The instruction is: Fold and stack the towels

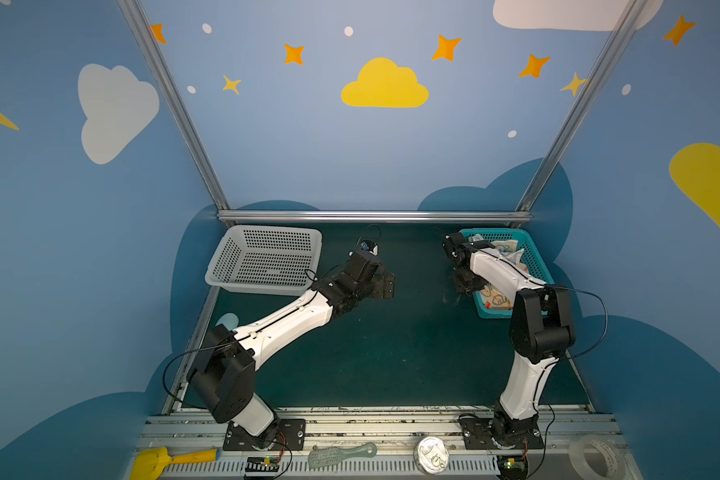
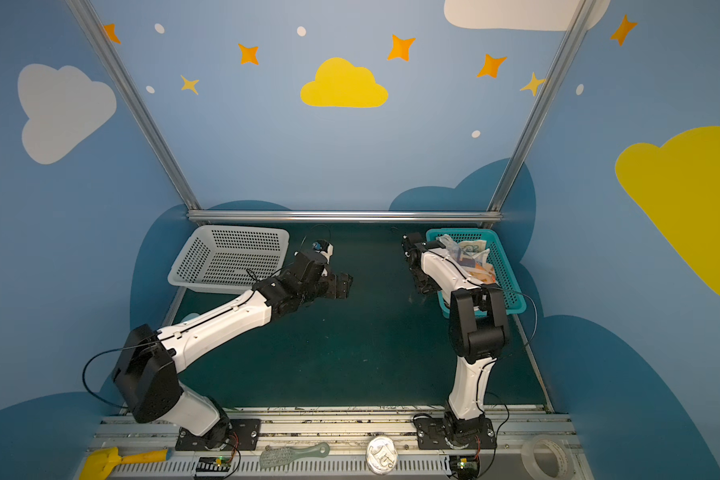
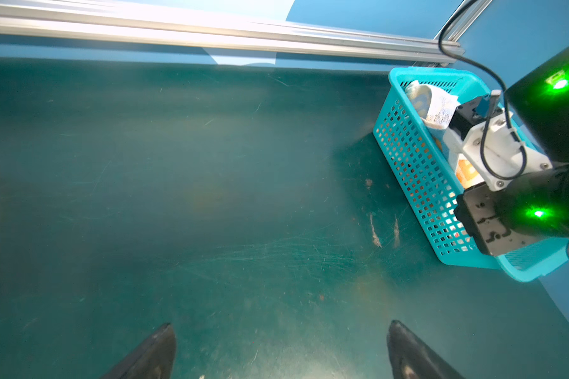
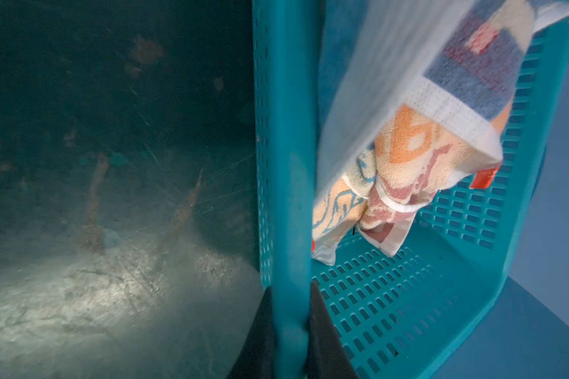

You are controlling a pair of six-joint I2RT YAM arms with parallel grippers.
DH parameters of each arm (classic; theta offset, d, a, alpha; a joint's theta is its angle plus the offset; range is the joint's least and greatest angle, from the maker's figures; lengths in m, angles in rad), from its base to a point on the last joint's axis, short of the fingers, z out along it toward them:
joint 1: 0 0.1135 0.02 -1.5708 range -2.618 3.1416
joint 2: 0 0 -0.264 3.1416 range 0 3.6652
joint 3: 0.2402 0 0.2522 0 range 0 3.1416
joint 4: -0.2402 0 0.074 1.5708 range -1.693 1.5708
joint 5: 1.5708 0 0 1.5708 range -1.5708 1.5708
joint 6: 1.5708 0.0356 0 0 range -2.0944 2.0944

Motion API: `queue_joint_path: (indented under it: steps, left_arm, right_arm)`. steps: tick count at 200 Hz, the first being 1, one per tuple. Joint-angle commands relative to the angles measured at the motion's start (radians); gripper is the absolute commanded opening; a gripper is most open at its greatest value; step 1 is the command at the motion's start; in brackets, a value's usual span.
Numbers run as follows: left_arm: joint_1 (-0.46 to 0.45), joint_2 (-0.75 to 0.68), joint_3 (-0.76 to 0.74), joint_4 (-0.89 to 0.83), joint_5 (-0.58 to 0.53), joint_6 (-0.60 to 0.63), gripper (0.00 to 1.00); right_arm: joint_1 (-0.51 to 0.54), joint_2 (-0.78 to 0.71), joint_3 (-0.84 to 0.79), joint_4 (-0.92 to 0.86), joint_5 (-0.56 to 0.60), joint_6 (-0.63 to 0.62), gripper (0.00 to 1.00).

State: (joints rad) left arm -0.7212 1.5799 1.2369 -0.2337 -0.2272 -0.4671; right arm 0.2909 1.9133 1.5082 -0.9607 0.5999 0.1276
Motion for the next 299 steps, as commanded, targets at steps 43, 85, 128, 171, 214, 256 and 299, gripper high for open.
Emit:
queue_joint_path:
  steps: [43, 85, 128, 171, 214, 256, 299]
  left_arm:
    - [-0.006, 0.022, 0.092, -0.015, -0.084, 0.120, 1.00]
    - [-0.005, 0.072, 0.172, -0.006, -0.104, 0.187, 1.00]
    - [-0.006, 0.157, 0.301, -0.012, -0.093, 0.218, 1.00]
    - [-0.024, 0.265, 0.437, 0.005, -0.042, 0.294, 1.00]
    - [-0.061, 0.361, 0.529, -0.025, -0.066, 0.376, 1.00]
    - [-0.070, 0.390, 0.521, -0.019, -0.057, 0.370, 1.00]
    - [-0.072, 0.421, 0.524, -0.010, -0.059, 0.389, 1.00]
  right_arm:
    - [0.010, -0.074, 0.050, -0.085, -0.072, 0.071, 0.89]
    - [-0.048, -0.206, 0.076, -0.060, -0.202, 0.102, 0.95]
    - [-0.215, -0.214, 0.122, -0.014, -0.449, 0.220, 0.95]
    - [-0.353, -0.115, 0.165, 0.034, -0.602, 0.335, 0.95]
    - [-0.405, 0.010, 0.224, 0.055, -0.715, 0.416, 0.95]
    - [-0.474, 0.093, 0.256, 0.063, -0.717, 0.431, 0.93]
    - [-0.524, 0.113, 0.238, 0.125, -0.728, 0.437, 0.89]
